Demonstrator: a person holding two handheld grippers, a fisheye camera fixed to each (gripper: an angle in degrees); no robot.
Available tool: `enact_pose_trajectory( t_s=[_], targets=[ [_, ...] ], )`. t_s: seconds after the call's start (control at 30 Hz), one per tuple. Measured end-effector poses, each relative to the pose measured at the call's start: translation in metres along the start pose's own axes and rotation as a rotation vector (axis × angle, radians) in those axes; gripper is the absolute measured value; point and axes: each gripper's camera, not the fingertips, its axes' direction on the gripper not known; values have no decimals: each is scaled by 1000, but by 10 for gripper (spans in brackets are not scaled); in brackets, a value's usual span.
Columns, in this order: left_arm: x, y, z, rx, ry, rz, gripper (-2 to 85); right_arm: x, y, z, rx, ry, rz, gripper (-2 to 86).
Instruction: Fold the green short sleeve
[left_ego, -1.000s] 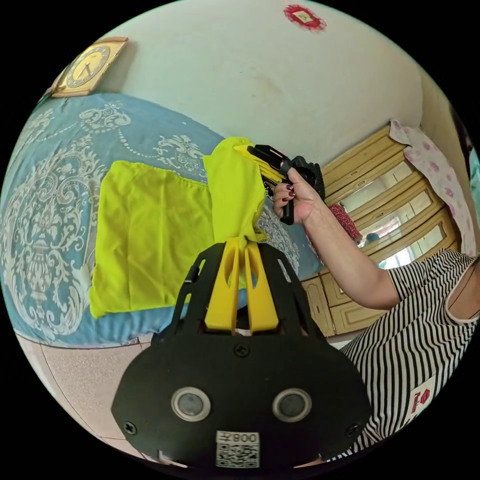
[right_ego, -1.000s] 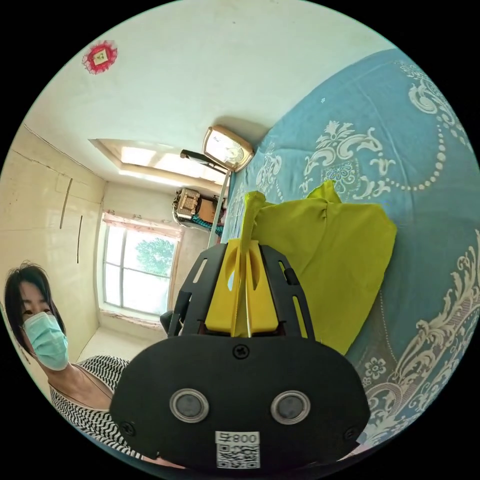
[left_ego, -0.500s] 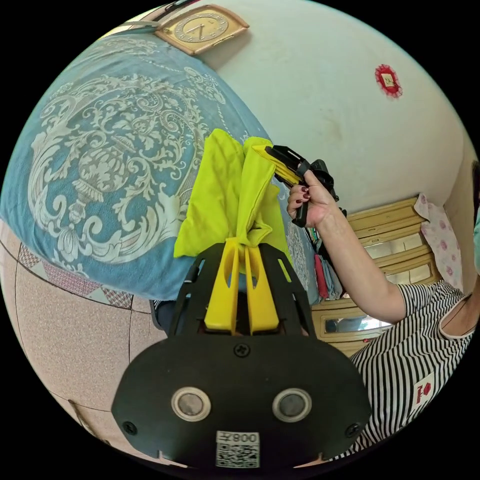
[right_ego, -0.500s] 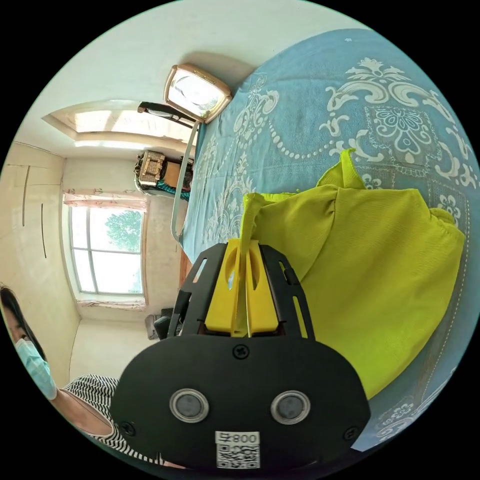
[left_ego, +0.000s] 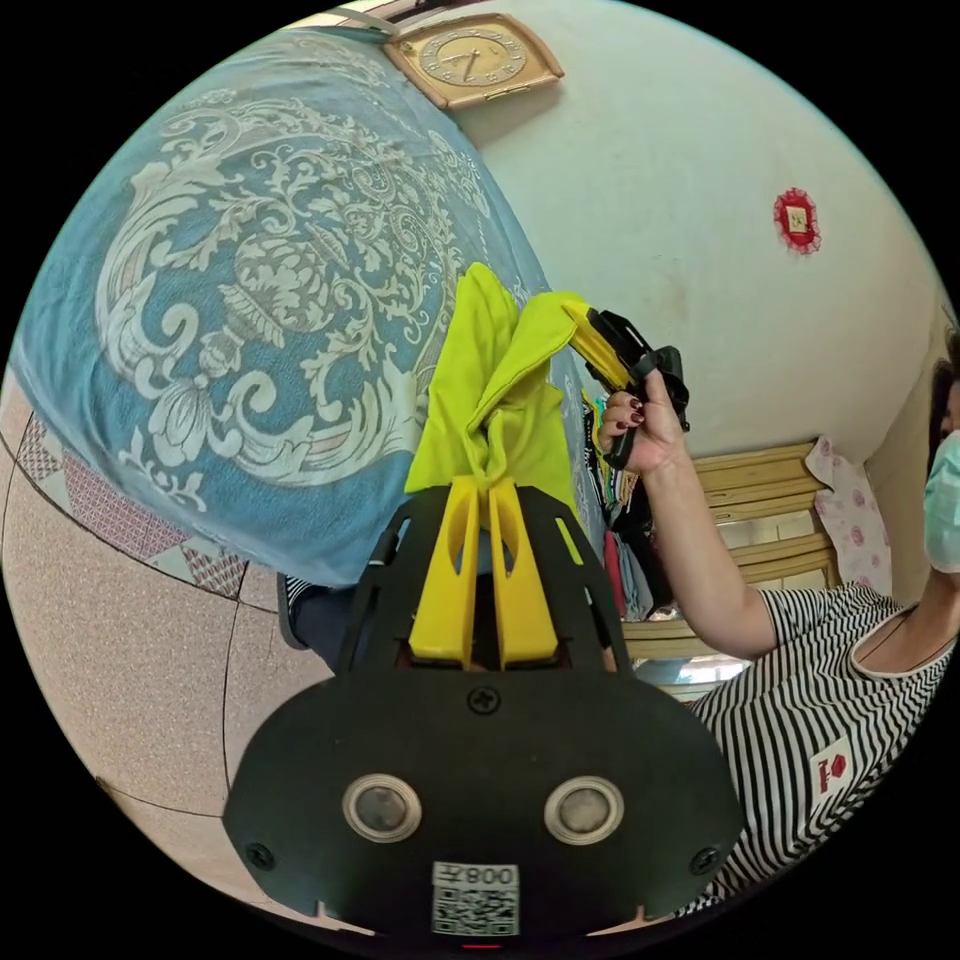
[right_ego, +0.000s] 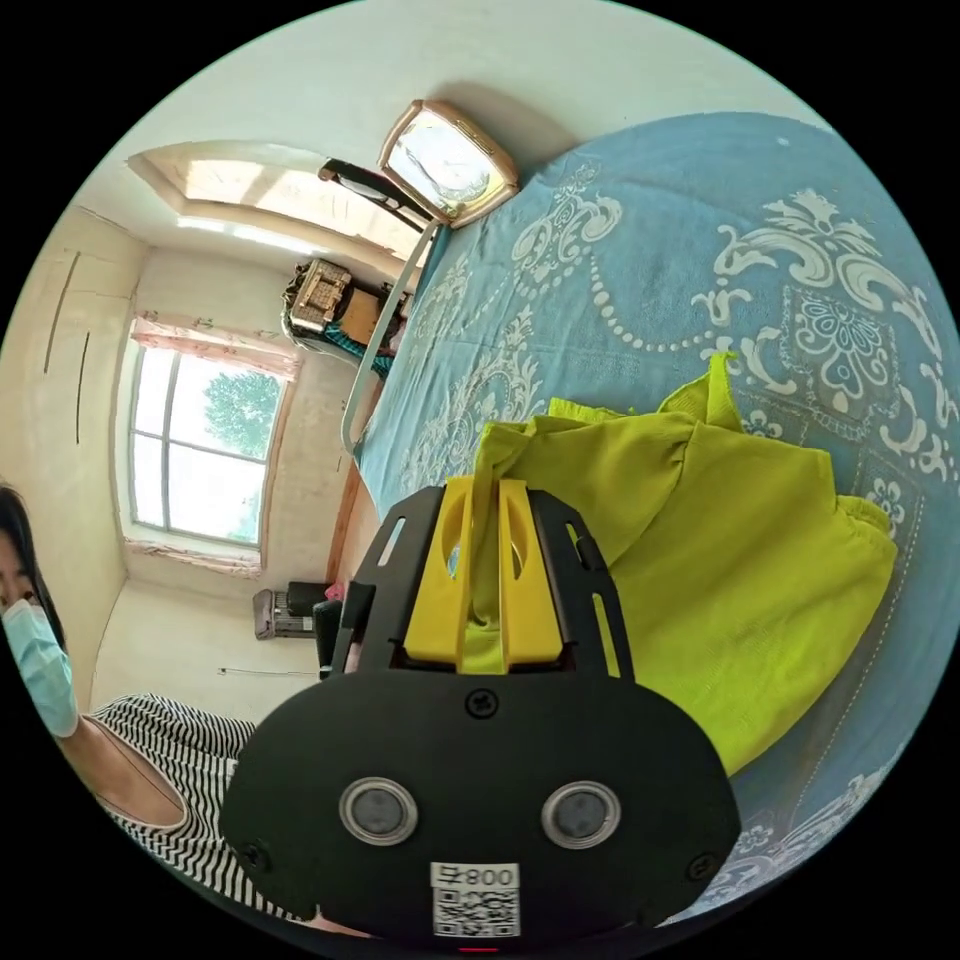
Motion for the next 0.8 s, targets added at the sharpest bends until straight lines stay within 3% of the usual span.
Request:
enact_pose_trajectory(
  t_s=[0.27,0.6,0.8],
  targets=[
    [-18,26,-26,34,-27,-10,11,-19,-9,-74,85,-11,-14,33],
    [47,20,-18,1,-268,259,8,-42,-37,-74,-100,72,-34,14],
    [60,39,-23,-6,-372,228,5,-57,-60,-86,-144,169,-47,3]
  ],
)
